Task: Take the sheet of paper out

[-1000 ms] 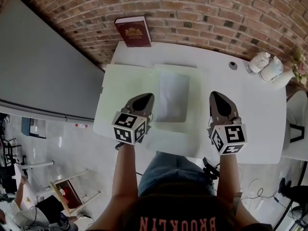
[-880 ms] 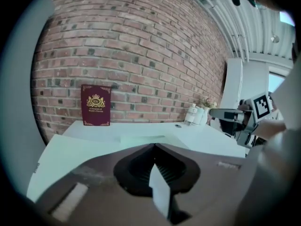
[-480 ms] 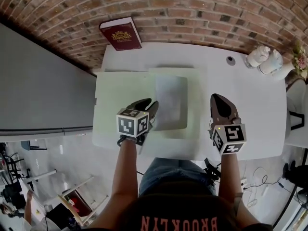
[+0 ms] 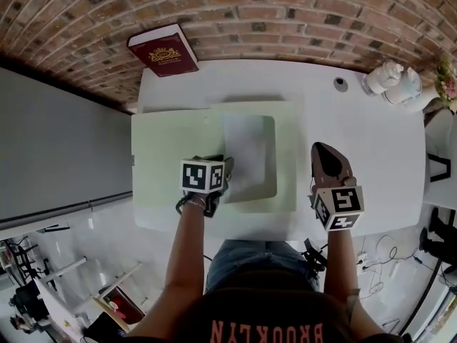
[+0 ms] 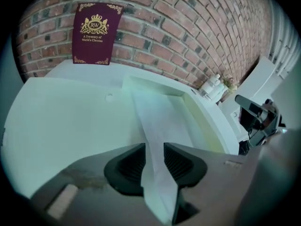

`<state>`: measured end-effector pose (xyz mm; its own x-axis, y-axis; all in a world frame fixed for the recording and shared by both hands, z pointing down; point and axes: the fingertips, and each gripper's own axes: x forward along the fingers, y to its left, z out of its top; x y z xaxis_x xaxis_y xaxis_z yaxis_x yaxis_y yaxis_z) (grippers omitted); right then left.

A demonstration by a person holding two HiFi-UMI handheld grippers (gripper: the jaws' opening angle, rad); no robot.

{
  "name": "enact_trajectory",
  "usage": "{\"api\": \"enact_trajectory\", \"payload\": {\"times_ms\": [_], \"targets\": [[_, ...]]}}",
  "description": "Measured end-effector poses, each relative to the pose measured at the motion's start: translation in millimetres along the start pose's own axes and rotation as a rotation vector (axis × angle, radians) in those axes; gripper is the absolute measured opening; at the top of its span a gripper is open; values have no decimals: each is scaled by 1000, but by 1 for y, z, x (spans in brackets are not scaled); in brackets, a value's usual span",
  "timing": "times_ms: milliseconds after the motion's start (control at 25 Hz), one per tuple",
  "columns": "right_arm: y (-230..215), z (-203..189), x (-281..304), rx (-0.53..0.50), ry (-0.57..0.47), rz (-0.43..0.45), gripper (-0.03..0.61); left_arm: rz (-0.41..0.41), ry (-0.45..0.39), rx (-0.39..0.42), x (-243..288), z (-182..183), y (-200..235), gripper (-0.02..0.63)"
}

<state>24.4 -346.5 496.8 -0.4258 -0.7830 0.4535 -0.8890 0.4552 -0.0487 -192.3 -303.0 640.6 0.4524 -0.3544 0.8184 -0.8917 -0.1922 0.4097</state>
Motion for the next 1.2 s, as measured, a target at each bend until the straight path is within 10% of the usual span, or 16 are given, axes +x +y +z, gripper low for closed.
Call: {"api": "enact_trajectory", "payload": {"times_ms": [480,1200], "targets": [[-4,-18,7,7,52,-24,-2,148,80,52,13,-3,10,19],[21,-5,10,-16,41,-18,-2,60,-30,-126,-37,-9,54,2]]}}
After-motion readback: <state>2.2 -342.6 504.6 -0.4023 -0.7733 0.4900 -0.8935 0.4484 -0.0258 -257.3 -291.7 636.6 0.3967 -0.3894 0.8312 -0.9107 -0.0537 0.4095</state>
